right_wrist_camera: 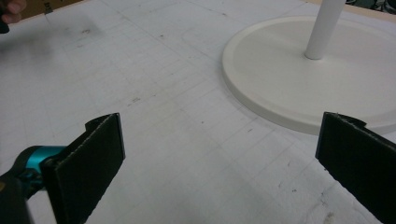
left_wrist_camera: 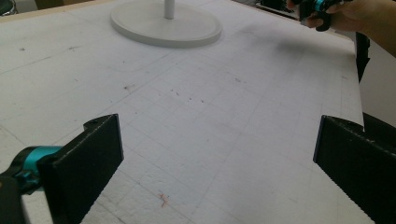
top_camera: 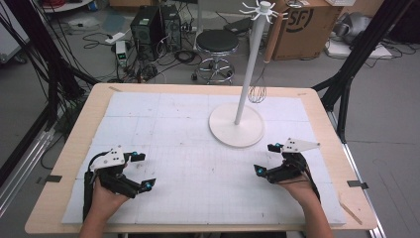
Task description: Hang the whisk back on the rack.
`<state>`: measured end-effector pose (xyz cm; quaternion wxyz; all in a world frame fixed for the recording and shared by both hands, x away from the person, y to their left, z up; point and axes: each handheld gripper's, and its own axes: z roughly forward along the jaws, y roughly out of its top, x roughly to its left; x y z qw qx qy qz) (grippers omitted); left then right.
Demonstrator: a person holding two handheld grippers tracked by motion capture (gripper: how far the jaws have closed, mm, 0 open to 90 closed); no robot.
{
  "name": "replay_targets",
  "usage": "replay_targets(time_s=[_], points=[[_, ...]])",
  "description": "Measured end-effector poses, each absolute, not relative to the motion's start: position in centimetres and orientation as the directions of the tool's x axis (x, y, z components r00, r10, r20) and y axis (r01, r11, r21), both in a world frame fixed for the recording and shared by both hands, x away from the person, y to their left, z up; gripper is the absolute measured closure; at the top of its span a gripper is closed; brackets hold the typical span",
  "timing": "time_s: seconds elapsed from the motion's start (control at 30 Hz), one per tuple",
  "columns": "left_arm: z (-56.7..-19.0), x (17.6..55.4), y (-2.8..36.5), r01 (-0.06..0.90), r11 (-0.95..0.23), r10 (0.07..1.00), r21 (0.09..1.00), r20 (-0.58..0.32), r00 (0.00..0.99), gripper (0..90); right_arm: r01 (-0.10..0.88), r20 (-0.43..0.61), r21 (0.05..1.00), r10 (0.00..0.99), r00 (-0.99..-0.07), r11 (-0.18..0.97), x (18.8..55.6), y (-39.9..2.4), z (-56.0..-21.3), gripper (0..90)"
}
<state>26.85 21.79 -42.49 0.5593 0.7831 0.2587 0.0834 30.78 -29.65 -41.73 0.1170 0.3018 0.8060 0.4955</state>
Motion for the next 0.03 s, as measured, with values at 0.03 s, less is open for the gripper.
replay_targets(time_s=[0.03], points=[[-42.48, 26.87, 21.83, 0.310, -0.241, 0.496, 0.920, -0.158, 0.854, 2.0, 0.373, 0.112, 0.868, 0.603, -0.790, 0.327, 30.76, -29.64, -41.72, 0.5]])
